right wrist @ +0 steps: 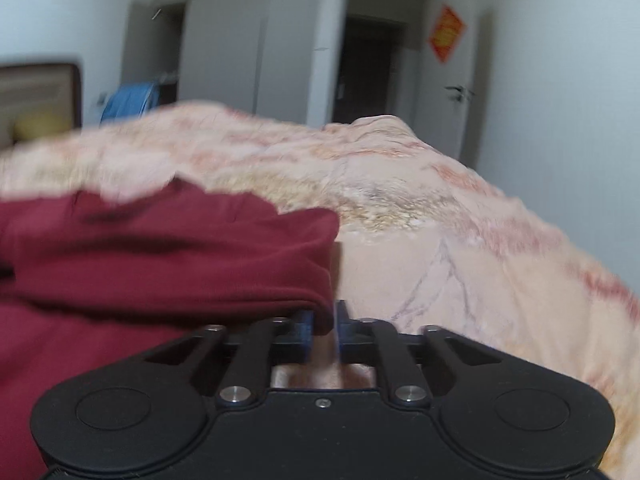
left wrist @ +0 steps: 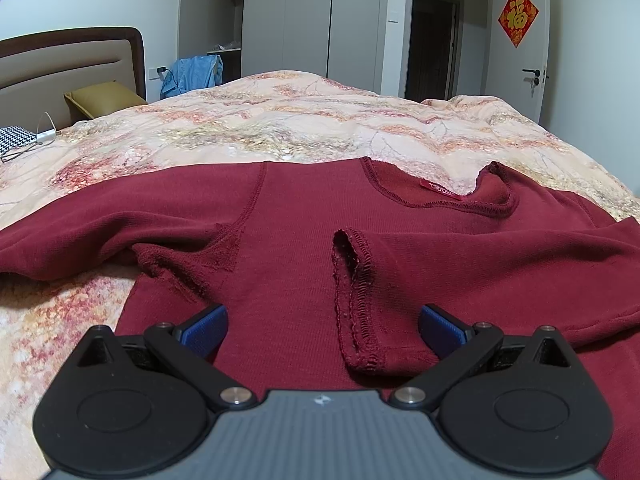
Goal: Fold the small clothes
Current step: 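Grasp the other sleeve cuff with the left gripper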
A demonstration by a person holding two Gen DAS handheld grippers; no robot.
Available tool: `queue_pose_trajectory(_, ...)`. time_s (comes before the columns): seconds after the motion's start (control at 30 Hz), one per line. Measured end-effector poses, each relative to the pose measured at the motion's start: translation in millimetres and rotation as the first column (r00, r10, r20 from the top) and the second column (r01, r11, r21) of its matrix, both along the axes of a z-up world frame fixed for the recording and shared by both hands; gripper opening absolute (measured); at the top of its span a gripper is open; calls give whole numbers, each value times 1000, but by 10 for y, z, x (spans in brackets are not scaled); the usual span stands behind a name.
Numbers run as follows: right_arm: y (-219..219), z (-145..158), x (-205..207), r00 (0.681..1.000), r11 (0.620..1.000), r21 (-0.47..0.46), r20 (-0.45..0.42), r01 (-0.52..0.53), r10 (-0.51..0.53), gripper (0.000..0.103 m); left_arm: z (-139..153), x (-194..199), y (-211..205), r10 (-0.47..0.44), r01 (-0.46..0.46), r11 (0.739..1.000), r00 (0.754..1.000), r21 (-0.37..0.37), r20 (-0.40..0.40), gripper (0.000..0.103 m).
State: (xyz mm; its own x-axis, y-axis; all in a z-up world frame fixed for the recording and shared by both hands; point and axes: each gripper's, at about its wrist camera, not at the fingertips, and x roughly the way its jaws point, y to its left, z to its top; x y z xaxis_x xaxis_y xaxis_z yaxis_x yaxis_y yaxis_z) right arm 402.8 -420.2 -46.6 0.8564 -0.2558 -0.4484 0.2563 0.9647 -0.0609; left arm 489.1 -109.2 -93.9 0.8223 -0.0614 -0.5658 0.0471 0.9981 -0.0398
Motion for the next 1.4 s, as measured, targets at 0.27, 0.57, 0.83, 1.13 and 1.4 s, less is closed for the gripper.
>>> queue_pose_trajectory(0.27,-58,-113,-21,999,998,46,-35,30,-29,7,-1,-1,1,0,0,1000,1000,2,-1,103)
queue_pose_trajectory(0.57,128,115,-285,999,999,28,-20,-38,39,68,270,-127,203,-1,-5,992,999,-129,-44,103)
queue_pose_trajectory(0.83,635,393,-600,964,949,166,35,-267,265,102,551,-543,1089,72,-94,962,993,-258,-91,103)
queue_pose_trajectory(1.13,1496,329,-785,868,829,282,26,-482,496,102,489,-983,2725,367,-388,884,922,-263,-126,103)
queue_pose_trajectory(1.4,1931,22,-857,854,847,168,-50,-504,518,102,314,-1068,3653,537,-536,792,839,-291,-86,103)
